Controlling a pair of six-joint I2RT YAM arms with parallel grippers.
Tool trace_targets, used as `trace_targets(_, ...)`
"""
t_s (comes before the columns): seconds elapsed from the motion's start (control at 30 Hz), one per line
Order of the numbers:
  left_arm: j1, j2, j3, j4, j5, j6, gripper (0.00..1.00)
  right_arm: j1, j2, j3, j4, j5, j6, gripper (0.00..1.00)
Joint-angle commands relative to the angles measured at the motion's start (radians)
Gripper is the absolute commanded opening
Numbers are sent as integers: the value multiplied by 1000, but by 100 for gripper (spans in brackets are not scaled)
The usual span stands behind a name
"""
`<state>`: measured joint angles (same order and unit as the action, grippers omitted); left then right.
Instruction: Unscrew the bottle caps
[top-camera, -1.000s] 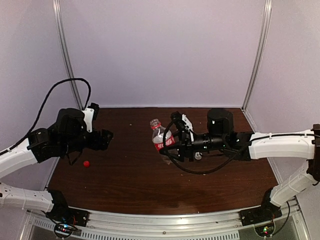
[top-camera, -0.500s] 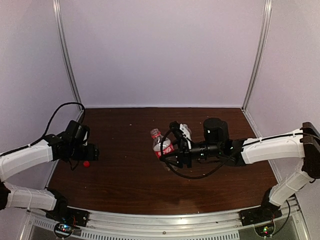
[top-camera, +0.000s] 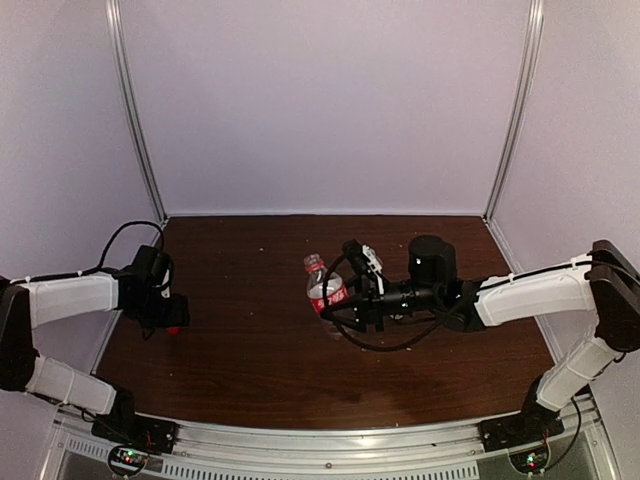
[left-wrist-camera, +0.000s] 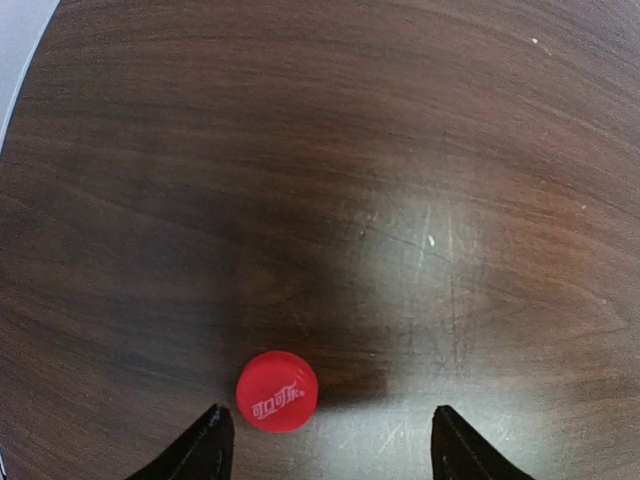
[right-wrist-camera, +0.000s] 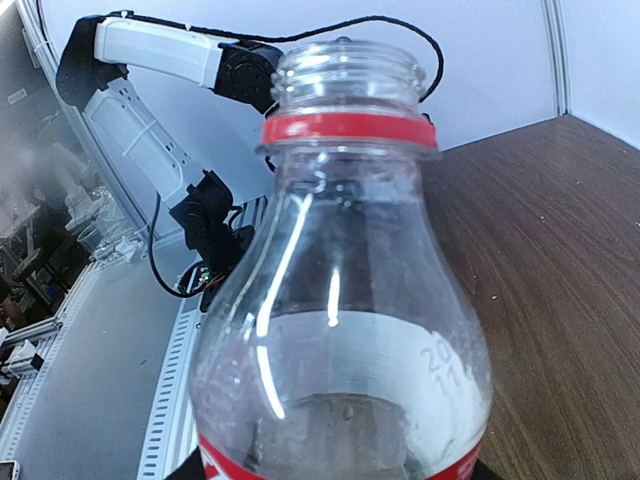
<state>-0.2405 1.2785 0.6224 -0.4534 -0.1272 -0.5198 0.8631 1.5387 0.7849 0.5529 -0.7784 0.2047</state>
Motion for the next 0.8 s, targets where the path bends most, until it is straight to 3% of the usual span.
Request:
trace_targets(0.0,29,64,-8,75,30,26,66,-10,28,-9,76,-66,37,25)
trace_targets(0.3,62,126,-34,128,45,31,59,-15,60,-19,135,-100,78,25)
trace_targets(0.53,69,123,-45,136,63,38,46,-20,61,-22,140,-105,81,25)
trace_targets(0.77,69,101,-41,134,104,41,25,-30,48,-28,129,-102,80,25)
